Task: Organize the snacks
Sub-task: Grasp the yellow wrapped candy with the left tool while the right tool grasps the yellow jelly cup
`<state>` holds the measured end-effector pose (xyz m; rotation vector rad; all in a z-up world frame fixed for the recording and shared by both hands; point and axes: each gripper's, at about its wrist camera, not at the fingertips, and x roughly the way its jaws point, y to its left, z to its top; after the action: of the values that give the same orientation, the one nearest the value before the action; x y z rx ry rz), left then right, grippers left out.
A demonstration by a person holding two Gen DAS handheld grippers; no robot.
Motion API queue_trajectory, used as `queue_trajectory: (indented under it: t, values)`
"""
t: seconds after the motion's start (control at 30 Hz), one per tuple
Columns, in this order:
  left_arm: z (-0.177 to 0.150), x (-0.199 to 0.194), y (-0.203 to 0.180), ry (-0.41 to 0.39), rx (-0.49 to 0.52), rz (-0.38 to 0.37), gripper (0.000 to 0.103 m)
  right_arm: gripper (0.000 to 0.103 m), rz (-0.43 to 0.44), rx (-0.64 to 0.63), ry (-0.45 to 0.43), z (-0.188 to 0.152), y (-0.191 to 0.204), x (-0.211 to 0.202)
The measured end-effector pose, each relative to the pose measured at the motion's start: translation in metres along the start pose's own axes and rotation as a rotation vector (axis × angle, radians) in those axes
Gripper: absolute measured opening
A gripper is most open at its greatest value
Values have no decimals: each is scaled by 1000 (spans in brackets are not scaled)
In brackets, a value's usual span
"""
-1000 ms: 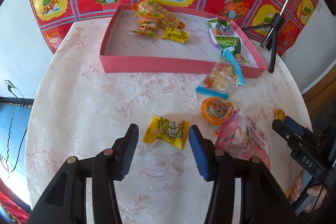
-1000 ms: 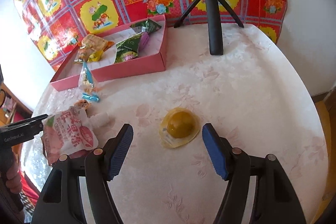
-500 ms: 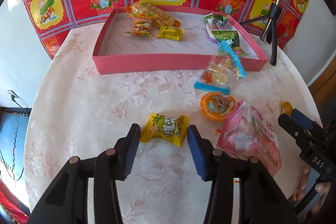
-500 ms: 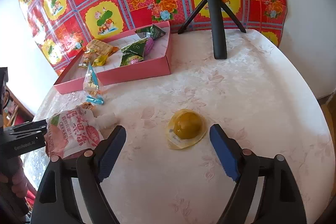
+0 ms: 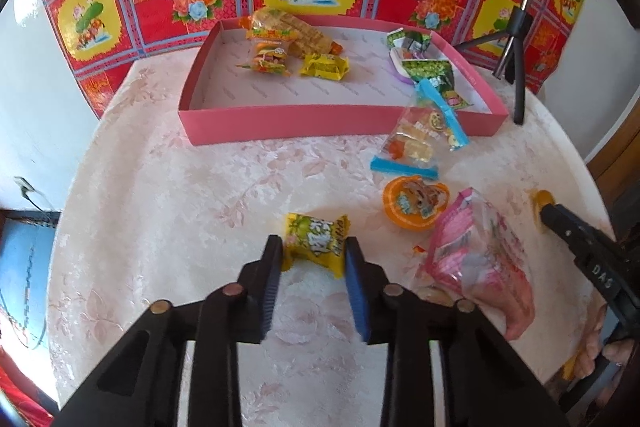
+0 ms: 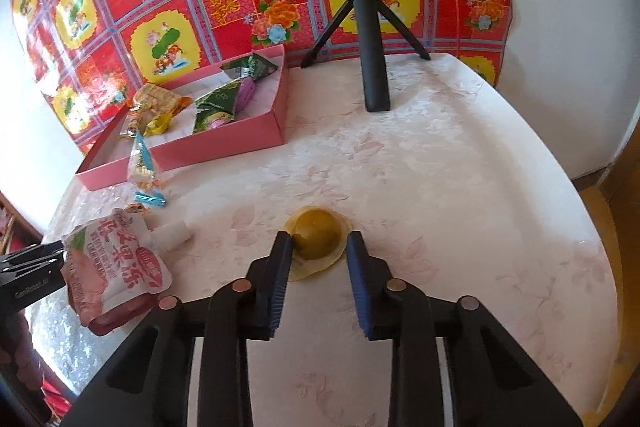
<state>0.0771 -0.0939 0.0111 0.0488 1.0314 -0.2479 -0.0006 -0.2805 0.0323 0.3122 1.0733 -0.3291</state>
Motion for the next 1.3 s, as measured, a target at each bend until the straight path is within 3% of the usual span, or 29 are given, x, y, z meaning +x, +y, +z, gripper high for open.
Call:
queue_trajectory:
  t: [0.07, 0.13, 0.3, 0.4, 0.47, 0.53, 1.03, 1.1, 1.13, 1.3]
  values:
    - [0, -1, 2, 1, -10, -8, 30, 21, 18, -5, 1, 0, 2, -1]
    - [0, -3, 3, -2, -15, -8, 29, 5, 40, -11, 1, 0, 4, -2]
    - [0, -7, 5, -10, -19, -8, 29, 5, 62, 0, 13, -1, 3, -1]
    - [0, -5, 6, -2, -28, -13, 29, 13, 57, 29, 21, 0, -1, -1]
    - [-1, -4, 6, 3, -35, -19, 29, 30, 71, 41, 26, 3, -1, 1]
    - [-1, -5, 6, 3, -33, -18, 29, 35, 71, 42, 30, 5, 2, 2]
    - [-1, -3, 7, 0, -33, -22, 29, 40, -11, -102, 5, 12, 28, 23]
    - [-2, -3, 7, -1, -35, -23, 29, 39, -29, -129, 4, 12, 31, 24]
    - [-2, -3, 7, -2, -36, -22, 29, 32, -42, -140, 2, 11, 32, 25]
    - [-2, -4, 8, -7, -44, -24, 29, 32, -16, -117, 10, 12, 26, 23]
